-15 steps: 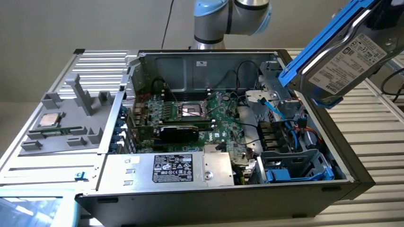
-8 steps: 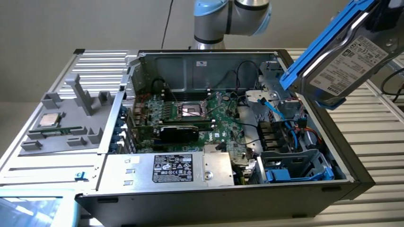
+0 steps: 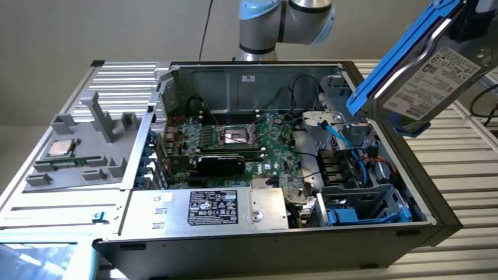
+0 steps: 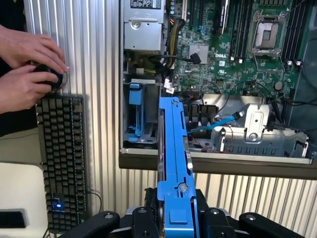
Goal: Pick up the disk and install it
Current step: 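Insert the disk into the insertion slot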
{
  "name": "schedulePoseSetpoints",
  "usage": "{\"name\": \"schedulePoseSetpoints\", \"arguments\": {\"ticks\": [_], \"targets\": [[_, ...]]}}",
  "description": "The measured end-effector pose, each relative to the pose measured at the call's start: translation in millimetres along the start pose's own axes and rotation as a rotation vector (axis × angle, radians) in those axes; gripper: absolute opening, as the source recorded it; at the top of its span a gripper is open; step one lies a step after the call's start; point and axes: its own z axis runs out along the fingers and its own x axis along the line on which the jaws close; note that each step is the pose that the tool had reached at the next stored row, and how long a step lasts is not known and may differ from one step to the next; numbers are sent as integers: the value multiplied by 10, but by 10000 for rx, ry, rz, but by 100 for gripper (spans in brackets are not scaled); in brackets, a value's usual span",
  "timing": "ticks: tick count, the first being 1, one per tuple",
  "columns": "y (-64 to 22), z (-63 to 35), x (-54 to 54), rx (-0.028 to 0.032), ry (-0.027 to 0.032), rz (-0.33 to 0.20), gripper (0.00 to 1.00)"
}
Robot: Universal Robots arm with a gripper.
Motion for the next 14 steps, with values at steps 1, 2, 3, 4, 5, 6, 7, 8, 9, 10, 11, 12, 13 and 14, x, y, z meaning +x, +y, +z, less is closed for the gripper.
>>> {"name": "schedulePoseSetpoints", "arguments": {"ticks": [1,2,3,4,5,6,7,8,9,10,11,12,13,14], "targets": [[16,1,-1,71,20,-2,39],[29,2,-1,140,33,-3,39],[43,4,-2,217,47,-5,39],[54,7,-2,289,58,-4,39],[62,11,-2,361,69,-4,39],[69,14,-3,426,79,-4,39],[74,19,-3,462,84,-4,39],[76,22,-3,484,83,-2,39],[77,23,-4,501,86,-3,39],[78,24,-4,517,87,-2,39],[80,28,-4,531,87,-1,39],[82,31,-4,546,88,-1,39],[83,32,-4,558,89,-1,39],[84,34,-4,567,90,-1,39]]}}
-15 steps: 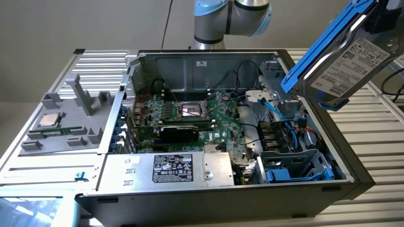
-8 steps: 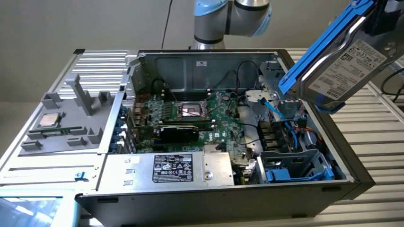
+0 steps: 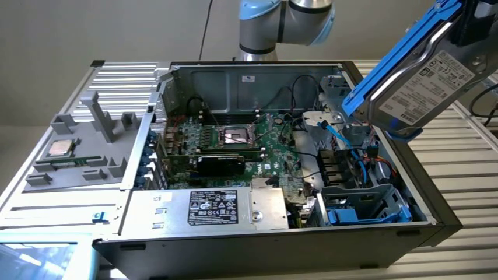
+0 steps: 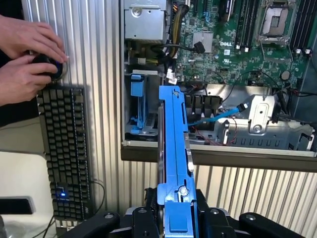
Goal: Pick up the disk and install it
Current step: 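Insert the disk into the insertion slot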
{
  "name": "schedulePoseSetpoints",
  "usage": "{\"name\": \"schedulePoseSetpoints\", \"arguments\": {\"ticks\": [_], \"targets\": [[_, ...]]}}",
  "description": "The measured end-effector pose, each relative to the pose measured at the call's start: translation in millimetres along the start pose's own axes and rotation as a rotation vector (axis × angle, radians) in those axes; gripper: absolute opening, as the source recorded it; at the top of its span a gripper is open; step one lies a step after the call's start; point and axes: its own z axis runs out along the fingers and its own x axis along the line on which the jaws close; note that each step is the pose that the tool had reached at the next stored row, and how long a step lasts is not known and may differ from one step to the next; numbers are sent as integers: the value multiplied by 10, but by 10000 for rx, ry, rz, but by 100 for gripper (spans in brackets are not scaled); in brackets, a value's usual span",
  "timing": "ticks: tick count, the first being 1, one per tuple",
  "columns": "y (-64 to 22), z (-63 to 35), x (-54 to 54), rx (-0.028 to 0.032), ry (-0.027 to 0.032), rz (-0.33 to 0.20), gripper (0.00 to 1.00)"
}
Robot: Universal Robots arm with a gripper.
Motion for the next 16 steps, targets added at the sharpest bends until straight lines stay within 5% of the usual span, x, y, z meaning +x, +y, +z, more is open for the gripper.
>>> {"name": "schedulePoseSetpoints", "arguments": {"ticks": [8,16], "targets": [[15,10,-1,99,5,4,38],[75,22,4,529,24,15,38]]}}
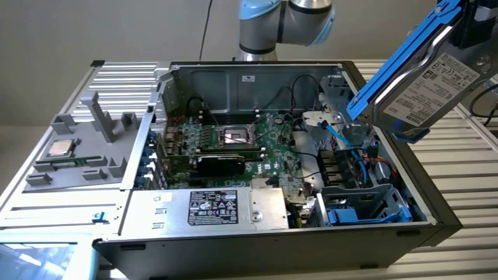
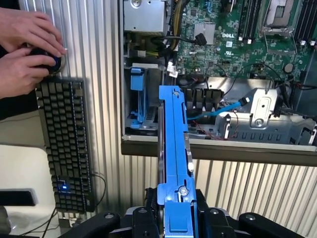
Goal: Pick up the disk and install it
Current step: 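Insert the disk into the insertion slot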
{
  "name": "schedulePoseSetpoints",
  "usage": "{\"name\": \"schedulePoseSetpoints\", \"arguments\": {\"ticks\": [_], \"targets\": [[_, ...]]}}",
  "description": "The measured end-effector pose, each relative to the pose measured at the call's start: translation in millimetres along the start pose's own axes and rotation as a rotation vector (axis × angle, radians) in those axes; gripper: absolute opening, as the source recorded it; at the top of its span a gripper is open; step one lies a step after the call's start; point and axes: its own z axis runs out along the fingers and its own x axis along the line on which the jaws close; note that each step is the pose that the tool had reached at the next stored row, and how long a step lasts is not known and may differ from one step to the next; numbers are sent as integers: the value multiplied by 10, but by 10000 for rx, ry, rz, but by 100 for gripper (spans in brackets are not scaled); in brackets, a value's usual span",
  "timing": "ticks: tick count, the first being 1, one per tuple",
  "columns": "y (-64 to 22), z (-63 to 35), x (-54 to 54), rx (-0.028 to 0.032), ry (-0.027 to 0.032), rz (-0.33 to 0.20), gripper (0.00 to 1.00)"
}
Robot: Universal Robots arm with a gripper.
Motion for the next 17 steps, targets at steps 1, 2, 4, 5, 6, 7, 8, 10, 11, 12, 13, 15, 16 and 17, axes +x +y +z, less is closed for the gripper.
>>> {"name": "schedulePoseSetpoints", "arguments": {"ticks": [1,2,4,5,6,7,8,10,11,12,13,15,16,17], "targets": [[8,4,1,72,4,2,38],[16,8,2,145,8,4,38],[33,17,4,293,14,10,38],[42,22,6,365,17,12,38],[51,26,8,433,19,13,38],[60,32,10,497,22,16,38],[69,36,12,561,26,18,38],[87,46,16,680,32,22,38],[97,52,18,734,35,23,38],[108,59,21,791,37,26,38],[121,65,22,837,39,27,38],[151,75,25,919,43,30,38],[169,79,26,956,44,32,38],[190,82,27,989,45,33,38]]}}
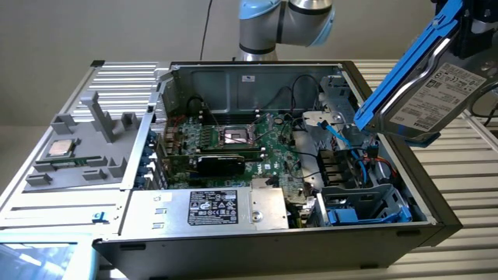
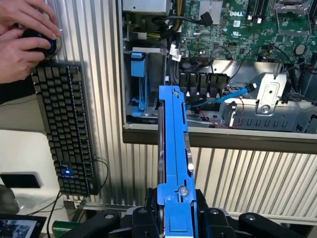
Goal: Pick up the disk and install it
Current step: 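Insert the disk into the insertion slot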
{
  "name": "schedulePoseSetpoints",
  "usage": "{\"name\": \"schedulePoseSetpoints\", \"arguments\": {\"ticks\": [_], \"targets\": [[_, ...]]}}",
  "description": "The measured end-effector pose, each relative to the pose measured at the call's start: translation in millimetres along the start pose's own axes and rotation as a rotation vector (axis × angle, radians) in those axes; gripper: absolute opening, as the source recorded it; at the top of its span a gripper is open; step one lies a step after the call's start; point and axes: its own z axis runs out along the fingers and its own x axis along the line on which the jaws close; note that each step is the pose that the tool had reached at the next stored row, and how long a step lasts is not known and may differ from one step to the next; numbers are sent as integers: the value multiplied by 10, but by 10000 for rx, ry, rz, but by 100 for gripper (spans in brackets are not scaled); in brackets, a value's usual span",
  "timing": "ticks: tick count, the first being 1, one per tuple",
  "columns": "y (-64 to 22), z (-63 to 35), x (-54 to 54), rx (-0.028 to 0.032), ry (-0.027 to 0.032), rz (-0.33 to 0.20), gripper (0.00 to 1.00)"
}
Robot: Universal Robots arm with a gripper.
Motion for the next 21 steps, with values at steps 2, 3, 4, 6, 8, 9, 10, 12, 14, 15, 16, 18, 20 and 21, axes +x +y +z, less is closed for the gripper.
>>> {"name": "schedulePoseSetpoints", "arguments": {"ticks": [2,3,4,6,8,9,10,12,14,15,16,18,20,21], "targets": [[45,-10,6,48,5,0,38],[72,-17,10,89,5,2,38],[95,-21,11,154,7,4,38],[135,-31,13,327,15,8,38],[173,-38,14,491,22,12,38],[193,-40,15,558,25,16,38],[212,-41,16,621,29,17,38],[248,-43,19,745,33,20,38],[283,-40,20,848,38,23,38],[301,-38,20,895,41,24,38],[319,-35,20,940,42,26,38],[352,-29,18,1040,47,29,38],[379,-19,17,1147,55,38,38],[389,-14,16,1197,61,46,38]]}}
